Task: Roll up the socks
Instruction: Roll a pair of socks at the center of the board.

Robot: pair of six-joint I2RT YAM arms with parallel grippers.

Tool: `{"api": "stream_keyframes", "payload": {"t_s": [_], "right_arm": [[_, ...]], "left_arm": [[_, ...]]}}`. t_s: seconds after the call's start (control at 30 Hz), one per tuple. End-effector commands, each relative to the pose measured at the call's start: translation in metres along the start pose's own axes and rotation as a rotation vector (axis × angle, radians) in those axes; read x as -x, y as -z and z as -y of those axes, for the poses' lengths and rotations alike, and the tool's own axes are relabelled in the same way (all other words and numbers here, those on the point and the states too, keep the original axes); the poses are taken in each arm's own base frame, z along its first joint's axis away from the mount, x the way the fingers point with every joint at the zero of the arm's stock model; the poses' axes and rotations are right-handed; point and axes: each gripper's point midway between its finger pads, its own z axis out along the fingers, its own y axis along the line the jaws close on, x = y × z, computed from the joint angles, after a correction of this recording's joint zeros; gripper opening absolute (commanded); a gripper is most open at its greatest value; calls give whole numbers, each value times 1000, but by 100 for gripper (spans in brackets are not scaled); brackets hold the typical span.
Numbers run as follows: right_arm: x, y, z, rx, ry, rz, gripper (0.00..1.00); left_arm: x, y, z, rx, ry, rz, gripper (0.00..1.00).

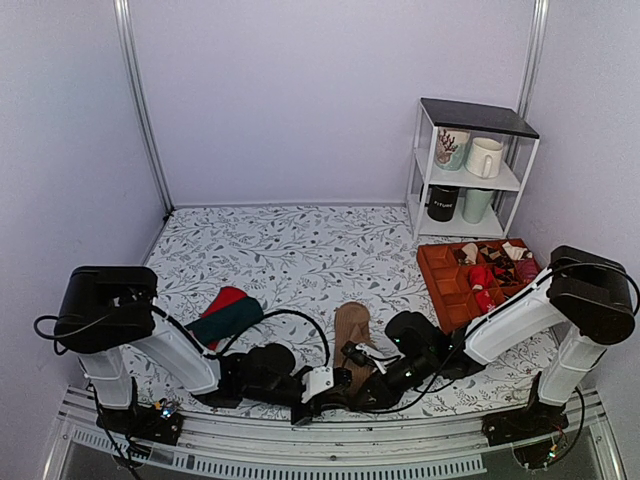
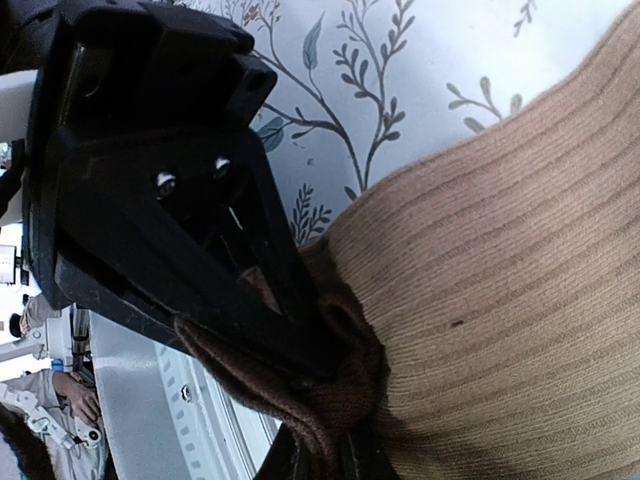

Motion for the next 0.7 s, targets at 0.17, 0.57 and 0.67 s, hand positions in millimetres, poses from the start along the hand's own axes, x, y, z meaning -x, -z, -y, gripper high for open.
{"api": "stream_keyframes", "payload": {"t_s": [0.17, 0.57, 0.67], "right_arm": [[-22, 17, 36, -243, 24, -72, 23], [18, 90, -40, -385, 850, 474, 48], [8, 75, -39, -424, 944, 408, 48]], "left_arm": [[-58, 5, 12, -79, 378, -236, 0], [-117, 19, 36, -152, 607, -410, 0], [-118, 19, 35, -151, 611, -416, 0]]}}
